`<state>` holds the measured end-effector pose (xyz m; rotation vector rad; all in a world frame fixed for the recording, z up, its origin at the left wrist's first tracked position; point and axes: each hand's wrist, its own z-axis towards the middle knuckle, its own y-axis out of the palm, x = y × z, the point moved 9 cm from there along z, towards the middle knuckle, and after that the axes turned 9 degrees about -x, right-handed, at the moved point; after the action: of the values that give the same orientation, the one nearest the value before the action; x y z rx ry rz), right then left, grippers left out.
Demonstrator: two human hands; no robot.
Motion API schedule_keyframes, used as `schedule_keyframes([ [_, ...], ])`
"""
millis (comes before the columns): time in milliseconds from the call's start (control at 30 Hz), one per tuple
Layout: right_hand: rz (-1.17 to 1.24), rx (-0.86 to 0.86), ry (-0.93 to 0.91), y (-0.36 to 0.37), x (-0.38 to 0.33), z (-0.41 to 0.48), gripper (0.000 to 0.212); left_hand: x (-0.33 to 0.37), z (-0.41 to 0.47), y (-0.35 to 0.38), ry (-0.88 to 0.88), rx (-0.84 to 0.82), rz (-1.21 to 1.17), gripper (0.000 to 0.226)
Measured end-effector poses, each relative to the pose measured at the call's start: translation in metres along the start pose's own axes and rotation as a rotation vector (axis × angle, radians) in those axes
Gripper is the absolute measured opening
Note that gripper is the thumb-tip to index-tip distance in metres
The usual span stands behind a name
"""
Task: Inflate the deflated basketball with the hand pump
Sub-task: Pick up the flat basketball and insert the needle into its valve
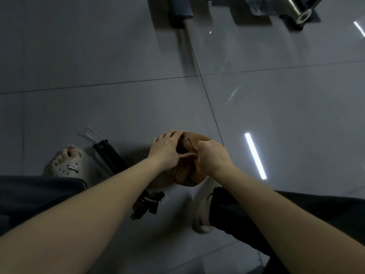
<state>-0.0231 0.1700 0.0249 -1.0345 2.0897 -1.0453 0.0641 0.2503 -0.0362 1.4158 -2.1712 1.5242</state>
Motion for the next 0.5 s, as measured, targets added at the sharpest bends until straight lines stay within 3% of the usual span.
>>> schedule_keyframes([
  [300,0.026,-0.105,0.096,0.019,0.006,0.003,0.035,0.000,-0.006,0.017,-0.010,0.076,-0.006,0.091],
  [500,0.157,-0.167,0.162,0.033,0.000,0.018,0.025,-0.003,-0.010,0.024,0.028,0.116,-0.037,0.084],
])
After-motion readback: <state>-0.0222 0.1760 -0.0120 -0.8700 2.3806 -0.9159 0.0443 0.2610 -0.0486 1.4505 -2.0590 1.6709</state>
